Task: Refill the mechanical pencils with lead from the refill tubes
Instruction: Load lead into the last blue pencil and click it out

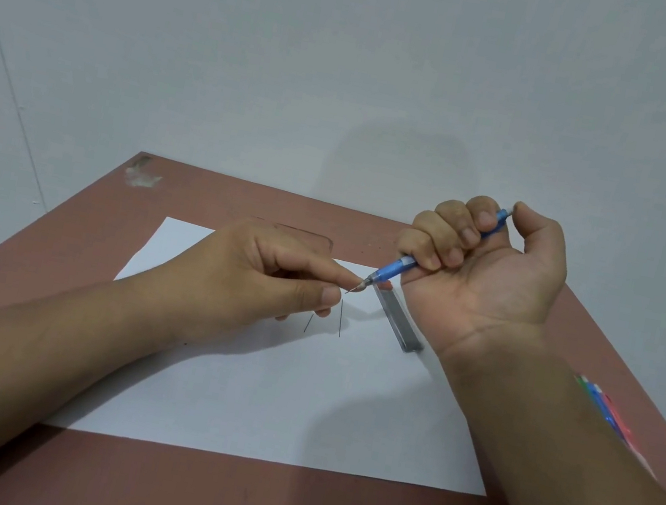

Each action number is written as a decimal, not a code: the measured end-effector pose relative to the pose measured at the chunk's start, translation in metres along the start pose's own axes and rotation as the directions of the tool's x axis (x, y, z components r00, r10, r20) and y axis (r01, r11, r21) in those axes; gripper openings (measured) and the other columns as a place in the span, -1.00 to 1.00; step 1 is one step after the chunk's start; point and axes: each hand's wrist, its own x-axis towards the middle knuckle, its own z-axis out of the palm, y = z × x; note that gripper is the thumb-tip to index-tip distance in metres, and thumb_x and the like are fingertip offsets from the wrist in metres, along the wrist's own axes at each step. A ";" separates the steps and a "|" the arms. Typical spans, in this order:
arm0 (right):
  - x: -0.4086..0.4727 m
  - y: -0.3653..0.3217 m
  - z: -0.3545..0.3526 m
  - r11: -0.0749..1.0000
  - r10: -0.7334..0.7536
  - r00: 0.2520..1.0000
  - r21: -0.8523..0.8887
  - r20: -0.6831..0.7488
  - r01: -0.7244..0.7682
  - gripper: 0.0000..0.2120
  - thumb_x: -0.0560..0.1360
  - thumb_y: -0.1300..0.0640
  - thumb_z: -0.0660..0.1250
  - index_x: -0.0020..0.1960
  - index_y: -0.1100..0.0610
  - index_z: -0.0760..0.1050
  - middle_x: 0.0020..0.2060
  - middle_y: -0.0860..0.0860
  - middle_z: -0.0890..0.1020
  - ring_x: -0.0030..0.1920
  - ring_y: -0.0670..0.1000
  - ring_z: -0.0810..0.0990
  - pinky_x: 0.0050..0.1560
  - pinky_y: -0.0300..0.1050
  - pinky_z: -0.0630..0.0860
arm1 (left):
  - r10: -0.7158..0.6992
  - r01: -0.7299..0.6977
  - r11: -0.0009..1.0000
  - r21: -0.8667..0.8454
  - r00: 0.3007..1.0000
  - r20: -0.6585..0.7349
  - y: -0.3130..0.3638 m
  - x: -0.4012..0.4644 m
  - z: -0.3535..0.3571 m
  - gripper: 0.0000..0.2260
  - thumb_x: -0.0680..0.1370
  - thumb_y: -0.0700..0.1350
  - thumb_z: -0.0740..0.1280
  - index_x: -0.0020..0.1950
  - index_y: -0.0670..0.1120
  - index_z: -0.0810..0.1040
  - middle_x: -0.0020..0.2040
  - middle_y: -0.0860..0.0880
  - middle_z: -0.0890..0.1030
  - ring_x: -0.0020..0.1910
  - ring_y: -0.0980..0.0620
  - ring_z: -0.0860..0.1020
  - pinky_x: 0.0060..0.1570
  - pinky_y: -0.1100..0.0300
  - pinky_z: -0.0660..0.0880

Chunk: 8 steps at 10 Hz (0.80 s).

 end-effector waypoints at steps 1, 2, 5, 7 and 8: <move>0.000 0.000 0.001 1.000 0.001 1.000 -0.007 0.002 -0.001 -0.63 0.55 -0.06 0.05 -0.35 0.11 0.27 -0.42 -0.03 0.21 -0.49 -0.04 0.15 -0.45 -0.19 0.15 | -0.007 0.007 1.000 0.000 1.000 0.005 -0.001 0.001 0.000 -0.76 0.51 -0.29 0.44 -0.04 0.05 0.75 -0.30 0.05 0.65 -0.42 0.23 0.48 -0.42 0.46 0.34; -0.001 0.001 0.002 1.000 0.002 1.000 -0.008 0.003 -0.002 -0.63 0.55 -0.06 0.05 -0.35 0.11 0.27 -0.42 -0.03 0.21 -0.49 -0.04 0.15 -0.45 -0.20 0.15 | -0.012 0.012 1.000 -0.003 1.000 0.003 -0.003 0.001 -0.001 -0.77 0.50 -0.29 0.44 -0.02 0.04 0.75 -0.29 0.06 0.65 -0.41 0.21 0.47 -0.42 0.46 0.34; -0.001 0.000 0.001 1.000 -0.002 1.000 -0.004 0.002 0.002 -0.63 0.55 -0.05 0.04 -0.36 0.12 0.27 -0.42 -0.03 0.22 -0.50 -0.04 0.15 -0.46 -0.20 0.15 | 0.003 -0.003 1.000 0.002 1.000 0.026 -0.005 0.001 -0.002 -0.77 0.50 -0.25 0.45 -0.02 0.09 0.76 -0.27 0.03 0.67 -0.40 0.21 0.46 -0.39 0.44 0.35; -0.001 -0.002 0.002 1.000 -0.010 1.000 -0.007 0.004 0.010 -0.64 0.55 -0.04 0.03 -0.35 0.12 0.27 -0.42 -0.03 0.22 -0.50 -0.03 0.15 -0.45 -0.19 0.15 | 0.014 -0.013 0.999 -0.033 0.999 0.033 -0.005 0.002 -0.001 -0.80 0.44 -0.15 0.45 -0.04 0.13 0.75 -0.27 0.03 0.67 -0.42 0.21 0.45 -0.41 0.45 0.34; -0.001 -0.001 0.002 1.000 -0.008 1.000 -0.009 0.003 0.008 -0.62 0.56 -0.06 0.04 -0.34 0.12 0.27 -0.42 -0.03 0.22 -0.50 -0.04 0.15 -0.45 -0.19 0.15 | 0.017 -0.016 0.999 -0.041 0.999 0.038 -0.005 0.002 -0.001 -0.79 0.46 -0.18 0.44 -0.04 0.11 0.75 -0.28 0.02 0.67 -0.43 0.21 0.43 -0.43 0.45 0.33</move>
